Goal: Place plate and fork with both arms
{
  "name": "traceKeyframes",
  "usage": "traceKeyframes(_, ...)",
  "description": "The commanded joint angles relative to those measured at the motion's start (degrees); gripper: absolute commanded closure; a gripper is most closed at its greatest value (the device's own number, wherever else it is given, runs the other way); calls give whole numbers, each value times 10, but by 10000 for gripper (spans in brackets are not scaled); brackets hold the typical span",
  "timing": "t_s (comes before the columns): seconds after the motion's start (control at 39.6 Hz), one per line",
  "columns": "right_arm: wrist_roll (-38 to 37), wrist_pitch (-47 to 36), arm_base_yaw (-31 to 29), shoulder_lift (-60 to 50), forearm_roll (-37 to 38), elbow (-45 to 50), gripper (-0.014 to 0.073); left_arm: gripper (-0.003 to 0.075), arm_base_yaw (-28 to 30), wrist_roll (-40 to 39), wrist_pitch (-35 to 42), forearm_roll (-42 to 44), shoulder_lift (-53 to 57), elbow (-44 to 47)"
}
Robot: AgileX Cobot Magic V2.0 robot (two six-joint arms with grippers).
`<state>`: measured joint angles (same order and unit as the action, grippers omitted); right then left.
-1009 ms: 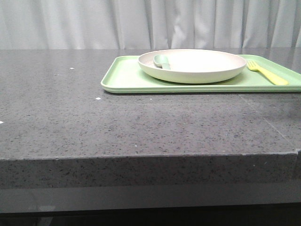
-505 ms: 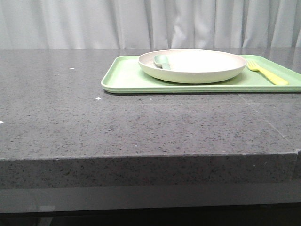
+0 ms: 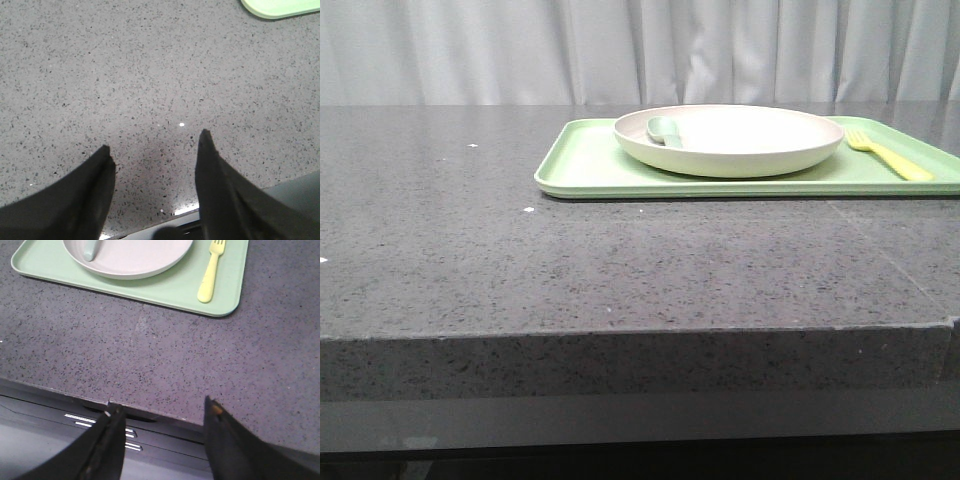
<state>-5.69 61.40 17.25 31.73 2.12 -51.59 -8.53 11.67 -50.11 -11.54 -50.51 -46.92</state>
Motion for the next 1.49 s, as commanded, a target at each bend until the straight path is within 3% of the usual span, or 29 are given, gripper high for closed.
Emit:
traceKeyframes(0.0, 6, -33, 0, 1, 10, -12, 201, 364, 1, 0, 32, -12, 3, -15)
traceKeyframes(0.38, 6, -34, 0, 1, 10, -12, 220, 364, 1, 0, 32, -12, 3, -15)
traceKeyframes(0.48, 6, -39, 0, 1, 10, -12, 345, 364, 1, 0, 32, -12, 3, -15)
traceKeyframes(0.58, 6, -51, 0, 1, 10, -12, 556, 368, 1, 0, 32, -12, 3, -15)
traceKeyframes(0.66, 6, -61, 0, 1, 10, -12, 670, 469, 1, 0, 32, -12, 3, -15)
traceKeyframes(0.73, 6, -68, 0, 1, 10, -12, 661, 635, 1, 0, 31, -12, 3, -15)
traceKeyframes(0.81, 6, -67, 0, 1, 7, -12, 662, 736, 1, 0, 32, -12, 3, -15)
traceKeyframes(1.19, 6, -67, 0, 1, 7, -12, 662, 739, -2, 0, 37, -13, 5, -13)
traceKeyframes(1.46, 6, -67, 0, 2, 7, -12, 662, 739, 24, 0, 108, 5, 179, 60)
